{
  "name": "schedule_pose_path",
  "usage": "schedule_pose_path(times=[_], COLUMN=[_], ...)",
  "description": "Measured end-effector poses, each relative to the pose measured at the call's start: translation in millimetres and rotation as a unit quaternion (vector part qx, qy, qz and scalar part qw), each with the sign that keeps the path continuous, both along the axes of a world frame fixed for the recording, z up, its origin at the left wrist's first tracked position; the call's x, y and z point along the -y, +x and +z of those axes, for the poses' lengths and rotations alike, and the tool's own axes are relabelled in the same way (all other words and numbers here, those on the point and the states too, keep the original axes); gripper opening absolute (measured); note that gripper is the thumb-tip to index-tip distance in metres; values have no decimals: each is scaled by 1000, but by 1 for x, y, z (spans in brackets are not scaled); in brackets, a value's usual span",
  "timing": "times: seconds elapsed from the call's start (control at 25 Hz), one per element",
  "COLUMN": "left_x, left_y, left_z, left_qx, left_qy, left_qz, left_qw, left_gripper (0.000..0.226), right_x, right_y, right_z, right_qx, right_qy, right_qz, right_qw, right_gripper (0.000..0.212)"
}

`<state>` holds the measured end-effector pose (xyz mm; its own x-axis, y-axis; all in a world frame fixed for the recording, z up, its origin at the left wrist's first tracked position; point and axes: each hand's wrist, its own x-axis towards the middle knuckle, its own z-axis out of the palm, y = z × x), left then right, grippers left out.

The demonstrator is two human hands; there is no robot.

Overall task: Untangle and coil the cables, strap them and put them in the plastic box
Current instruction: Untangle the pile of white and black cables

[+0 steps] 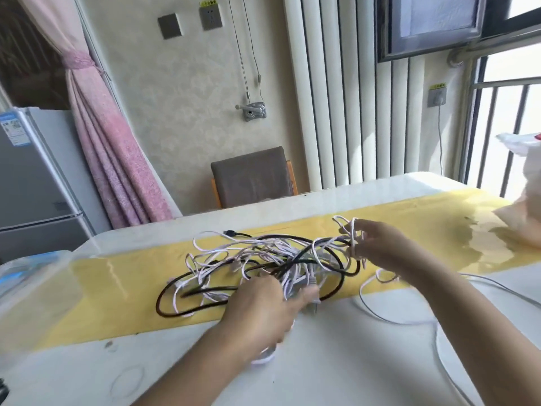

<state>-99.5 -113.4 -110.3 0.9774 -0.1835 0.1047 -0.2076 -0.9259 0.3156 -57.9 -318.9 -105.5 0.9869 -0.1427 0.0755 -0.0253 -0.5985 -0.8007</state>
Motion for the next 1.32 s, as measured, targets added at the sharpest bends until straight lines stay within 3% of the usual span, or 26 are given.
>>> schedule_pose_path(times=[0.12,0.2,0.28,0.36,0.44,0.52,0.6,0.72,0.8,0.88,0.96,1.0,1.08,1.2,1.24,1.32], left_x=[-12,-22,-19,-9,-2,-11,-35,-68,-81,-83,-77,-76,-72,-59,-50,-29], left_y=[28,49,60,65,69,72,84,102,116,136,146,152,162,153,145,123], left_z=[-20,-22,-22,-27,-28,-10,37,120,153,165,160,149,123,94,89,79], left_qx=[15,-44,-98,-95,-129,-186,-255,-376,-298,-91,132,185,163,37,41,92], left_qy=[73,34,-81,-229,-325,-257,-79,69,144,181,150,116,71,150,167,117], left_qz=[88,83,85,110,100,37,-19,-42,-20,-3,38,58,44,-63,-85,-128], left_qw=[993,995,988,962,932,948,964,923,943,979,979,974,983,986,981,981], left_gripper=[81,95,95,54,16,23,16,24,24,28,31,32,32,40,42,41], right_x=[12,16,14,16,13,12,12,14,12,10,10,10,9,7,6,2], right_y=[-3,-8,-15,-23,-28,-23,-18,-15,-15,-13,-11,-10,-7,-5,-6,-9], right_z=[9,15,19,22,23,20,20,18,20,21,20,19,11,2,1,3], right_qx=[-38,-97,-87,-56,-28,22,57,80,111,154,183,181,139,41,12,-24], right_qy=[-102,-178,-167,-49,-9,-61,-113,-122,-106,-99,-102,-114,-164,-203,-203,-193], right_qz=[23,64,106,150,210,194,140,105,87,48,3,-2,22,74,95,122], right_qw=[994,977,976,986,977,979,982,984,984,982,978,977,976,976,974,973], right_gripper=[20,22,21,21,15,13,19,20,13,13,13,13,14,17,16,23])
